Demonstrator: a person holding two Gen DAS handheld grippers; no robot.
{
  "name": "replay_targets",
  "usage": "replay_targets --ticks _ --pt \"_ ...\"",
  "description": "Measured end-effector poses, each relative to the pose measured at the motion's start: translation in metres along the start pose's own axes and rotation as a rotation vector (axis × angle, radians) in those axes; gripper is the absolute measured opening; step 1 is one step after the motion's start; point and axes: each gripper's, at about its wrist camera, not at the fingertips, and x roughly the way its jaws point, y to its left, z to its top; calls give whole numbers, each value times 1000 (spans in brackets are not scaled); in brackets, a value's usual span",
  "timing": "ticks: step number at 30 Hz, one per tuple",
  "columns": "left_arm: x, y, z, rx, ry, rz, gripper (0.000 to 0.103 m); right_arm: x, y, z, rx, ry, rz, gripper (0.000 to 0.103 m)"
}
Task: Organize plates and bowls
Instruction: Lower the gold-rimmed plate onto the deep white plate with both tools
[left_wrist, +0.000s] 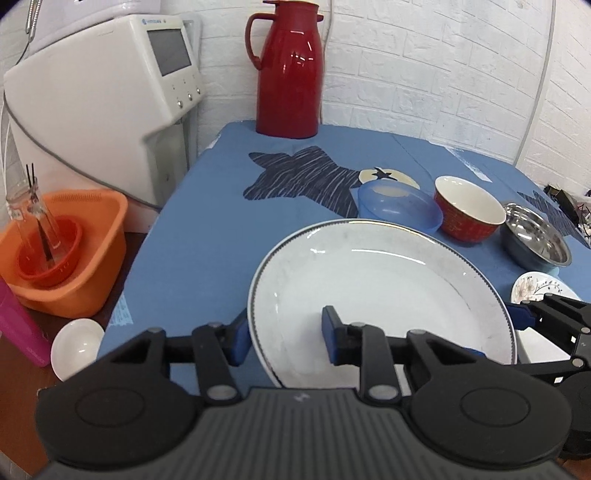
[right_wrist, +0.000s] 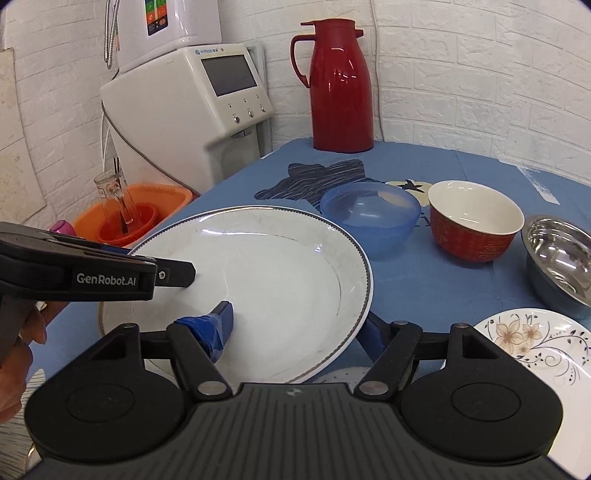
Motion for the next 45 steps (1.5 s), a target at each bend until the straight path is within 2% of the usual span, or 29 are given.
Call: replay_targets --ticks 6,17,21,25,30,32,34,37,41,42,43,44,45 --pt "-49 -9 -14 -5 -40 -13 26 -46 18 -8 -11 -52 7 61" --pt "-113 -26 -91 17 -31 13 26 -105 43 -73 74 4 33 62" --pt "-121 -26 -113 7 -30 0 26 -115 51 -89 71 -9 12 62" --pt "-111 -24 -127 -10 -3 -3 26 -115 55 -100 41 -14 -16 62" --pt "-108 -26 -135 -10 -26 -21 27 -114 56 -106 12 -51 -56 63" --pt "-105 -24 -137 -25 -9 -53 34 -112 54 -109 10 -48 -70 63" --pt "-104 -22 -139 -47 -16 -84 41 -107 45 -114 63 -19 -38 64" --pt "-106 -21 -140 -61 -24 -95 42 -108 45 -117 89 -34 -26 63" --pt "-109 -11 -138 -112 -18 -148 50 -108 44 -118 89 -30 -17 63" --pt "-111 -8 -138 -123 -16 -161 53 -109 42 -118 111 -33 -6 62" --pt "-113 -5 -137 -137 -15 -173 63 -110 39 -117 139 -38 0 62" --pt "-114 -3 -137 -147 -14 -180 69 -112 36 -117 165 -48 4 62" --pt "-117 -2 -137 -150 -16 -182 71 -115 34 -117 190 -66 2 62"
